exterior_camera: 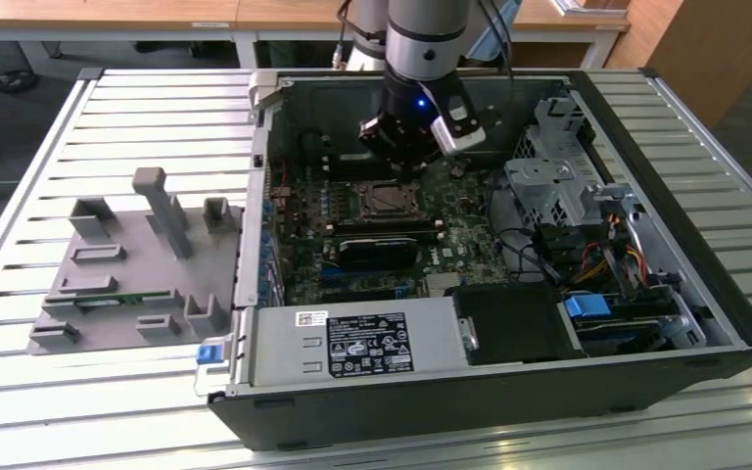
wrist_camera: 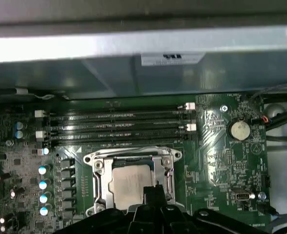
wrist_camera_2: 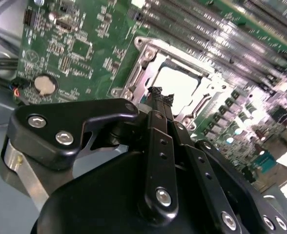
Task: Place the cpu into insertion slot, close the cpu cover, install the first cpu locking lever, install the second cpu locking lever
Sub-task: 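Install the second cpu locking lever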
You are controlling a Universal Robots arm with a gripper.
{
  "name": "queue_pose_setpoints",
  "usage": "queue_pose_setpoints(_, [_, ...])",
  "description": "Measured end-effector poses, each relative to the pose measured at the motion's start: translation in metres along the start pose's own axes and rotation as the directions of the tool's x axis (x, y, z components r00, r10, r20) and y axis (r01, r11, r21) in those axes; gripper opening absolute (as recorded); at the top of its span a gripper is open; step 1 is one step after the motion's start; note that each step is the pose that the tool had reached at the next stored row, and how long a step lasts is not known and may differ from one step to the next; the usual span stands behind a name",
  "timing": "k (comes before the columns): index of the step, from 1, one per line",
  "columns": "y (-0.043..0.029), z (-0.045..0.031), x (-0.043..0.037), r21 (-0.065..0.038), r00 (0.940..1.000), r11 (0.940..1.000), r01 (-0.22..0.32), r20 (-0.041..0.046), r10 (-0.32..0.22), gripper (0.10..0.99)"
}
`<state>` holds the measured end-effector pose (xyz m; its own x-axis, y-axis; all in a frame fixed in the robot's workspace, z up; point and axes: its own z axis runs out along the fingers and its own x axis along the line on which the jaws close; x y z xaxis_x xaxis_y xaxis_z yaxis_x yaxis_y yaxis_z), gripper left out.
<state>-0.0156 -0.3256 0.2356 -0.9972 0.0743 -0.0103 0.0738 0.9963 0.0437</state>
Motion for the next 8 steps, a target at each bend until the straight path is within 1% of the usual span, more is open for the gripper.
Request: queue_pose_setpoints(8, [-0.0199, -0.0006, -0.0015, -0.006, 1.0000, 1.0000, 0.000, -0.0006, 0.000, 0.106])
